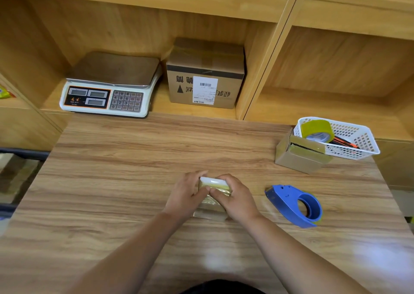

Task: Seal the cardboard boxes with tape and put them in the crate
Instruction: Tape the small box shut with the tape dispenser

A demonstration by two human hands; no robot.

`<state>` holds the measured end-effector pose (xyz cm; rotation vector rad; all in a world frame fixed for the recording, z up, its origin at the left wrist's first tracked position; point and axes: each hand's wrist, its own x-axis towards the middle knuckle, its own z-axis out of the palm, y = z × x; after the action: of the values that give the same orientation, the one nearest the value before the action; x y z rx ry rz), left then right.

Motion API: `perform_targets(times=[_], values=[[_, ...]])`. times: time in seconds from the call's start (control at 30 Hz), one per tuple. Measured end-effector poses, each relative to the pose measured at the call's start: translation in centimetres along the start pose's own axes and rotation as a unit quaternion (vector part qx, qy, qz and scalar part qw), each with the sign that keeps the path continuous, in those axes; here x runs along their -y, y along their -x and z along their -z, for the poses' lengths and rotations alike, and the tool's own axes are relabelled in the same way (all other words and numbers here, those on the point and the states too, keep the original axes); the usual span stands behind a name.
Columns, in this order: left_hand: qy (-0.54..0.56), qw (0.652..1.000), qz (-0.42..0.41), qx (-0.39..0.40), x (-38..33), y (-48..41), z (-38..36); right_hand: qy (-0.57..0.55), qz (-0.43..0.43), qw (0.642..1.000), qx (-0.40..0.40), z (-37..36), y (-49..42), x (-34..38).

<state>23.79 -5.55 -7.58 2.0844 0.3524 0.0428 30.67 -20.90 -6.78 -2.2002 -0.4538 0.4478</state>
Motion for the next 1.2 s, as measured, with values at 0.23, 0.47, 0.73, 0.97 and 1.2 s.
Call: perform_targets(times=[0.23, 0.47, 0.73, 0.97, 1.2], values=[[0.071, 0.997, 0.038, 0.008, 0.5, -0.4, -0.3, -0.012, -0.017, 1.000, -0.006, -0.1, -0.3, 0.3], [0.095, 0.994, 0.040, -0.033, -0.2, -0.8, -0.9, -0.049, -0.037, 0.997, -0.039, -0.2, -0.5, 0.7], [0.093, 0.992, 0.022, -0.084, 0.2, -0.2, -1.4, 0.007, -0.028, 1.000, 0.007, -0.5, -0.1, 0.6], [0.081, 0.993, 0.024, -0.088, -0.1, 0.0, -1.6, -0.023, -0.025, 0.999, 0.033, 0.6, -0.1, 0.6], [0.088, 0.992, 0.038, -0.078, 0.0, 0.2, -1.3, -0.105, -0.068, 0.983, 0.133, 3.9, 0.1, 0.1]])
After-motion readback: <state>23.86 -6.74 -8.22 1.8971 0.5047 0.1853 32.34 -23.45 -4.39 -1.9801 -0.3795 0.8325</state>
